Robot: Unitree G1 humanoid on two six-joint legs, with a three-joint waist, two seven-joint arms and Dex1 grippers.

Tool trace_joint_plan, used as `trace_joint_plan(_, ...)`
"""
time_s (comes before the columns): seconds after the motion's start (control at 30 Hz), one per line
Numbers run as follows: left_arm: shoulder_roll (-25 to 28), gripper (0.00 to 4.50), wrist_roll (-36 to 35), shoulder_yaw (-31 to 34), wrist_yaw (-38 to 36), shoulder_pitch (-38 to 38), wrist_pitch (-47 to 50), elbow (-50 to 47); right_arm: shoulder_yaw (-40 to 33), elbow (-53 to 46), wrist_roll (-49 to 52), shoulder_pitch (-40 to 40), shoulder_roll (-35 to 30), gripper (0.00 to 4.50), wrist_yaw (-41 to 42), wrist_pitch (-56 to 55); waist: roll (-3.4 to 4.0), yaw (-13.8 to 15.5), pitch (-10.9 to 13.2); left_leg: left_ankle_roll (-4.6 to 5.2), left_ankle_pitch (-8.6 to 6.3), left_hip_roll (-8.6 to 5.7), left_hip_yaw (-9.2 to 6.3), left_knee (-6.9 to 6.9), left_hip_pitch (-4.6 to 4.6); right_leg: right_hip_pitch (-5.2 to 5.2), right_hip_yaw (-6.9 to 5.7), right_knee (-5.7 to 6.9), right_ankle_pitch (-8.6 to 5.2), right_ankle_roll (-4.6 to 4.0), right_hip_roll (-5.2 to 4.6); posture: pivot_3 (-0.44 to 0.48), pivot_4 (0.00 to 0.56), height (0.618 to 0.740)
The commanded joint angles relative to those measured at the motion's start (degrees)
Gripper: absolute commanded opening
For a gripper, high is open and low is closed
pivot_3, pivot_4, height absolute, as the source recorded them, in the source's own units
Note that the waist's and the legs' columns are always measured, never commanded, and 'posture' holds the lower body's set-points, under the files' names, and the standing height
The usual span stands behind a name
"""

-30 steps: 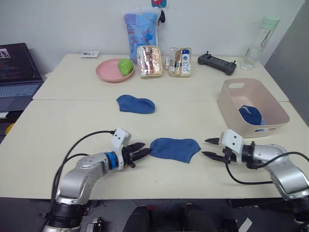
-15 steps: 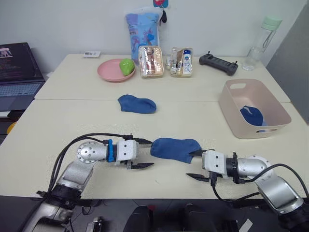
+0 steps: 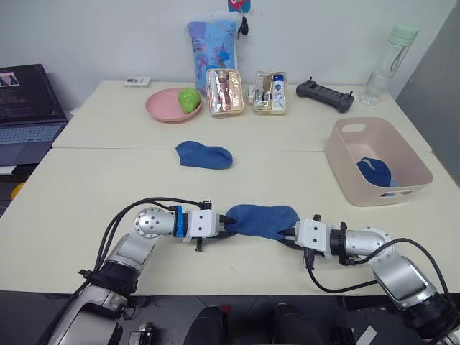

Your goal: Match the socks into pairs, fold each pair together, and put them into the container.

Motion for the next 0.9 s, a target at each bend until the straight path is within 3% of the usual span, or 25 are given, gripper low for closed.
trace_joint_plan(0.03,-0.24,0.02,-0.49,0.11,0.23,-0.12,1.75,-0.26,-1.81,-2.65,2.00,-0.87,-0.34,0.00,0.95,0.58,0.00,0.00,0.00,0.00,0.00,0.00,0.00,0.00,0.00,0.00,0.00,0.00,0.00,0.00,0.00,0.000,0.150,0.740)
trace_joint_plan(0.27,0.17,0.02,-9.10,1.47,-3.41,1.62,11.27,-9.08,-2.99,-8.09,6.87,-3.81,-1.65,0.00,4.58,7.58,0.00,-0.04,0.00,0.00,0.00,0.00,0.00,0.00,-0.02,-0.02,0.01,0.00,0.00,0.00,0.00,0.000,0.150,0.740)
trace_joint_plan(0.43,8.87,0.02,-18.60,2.73,-11.04,4.58,27.07,-25.22,-6.28,-16.42,16.44,-4.38,-6.85,0.00,9.74,20.04,-0.01,-0.11,0.01,0.00,0.00,0.06,-0.10,0.00,-0.10,-0.07,-0.04,-0.03,-0.01,0.00,0.01,0.000,0.150,0.740)
trace_joint_plan(0.63,18.58,0.02,-31.20,3.43,-12.88,8.98,52.06,-38.59,-9.83,-26.89,33.95,-2.94,-11.84,0.00,10.68,40.79,0.02,-0.24,0.03,0.01,-0.01,0.09,-0.12,-0.04,-0.05,-0.01,-0.05,-0.05,-0.04,-0.01,0.02,0.000,0.150,0.740)
trace_joint_plan(0.73,17.72,0.02,-33.33,2.44,-10.37,9.39,59.37,-39.58,-8.61,-28.65,38.76,-2.01,-11.39,0.00,8.74,46.88,0.02,-0.21,0.03,0.01,-0.01,0.09,-0.13,-0.04,-0.06,-0.01,-0.08,-0.05,-0.04,0.00,0.02,0.000,0.150,0.740)
trace_joint_plan(0.9,12.42,0.02,-31.85,0.71,-6.25,7.88,64.20,-34.46,-5.70,-21.93,34.85,-3.25,-8.85,0.00,5.27,44.34,0.01,-0.18,0.03,0.02,-0.01,0.06,-0.09,-0.03,-0.06,-0.01,-0.06,-0.06,-0.05,0.01,0.03,0.000,0.150,0.740)
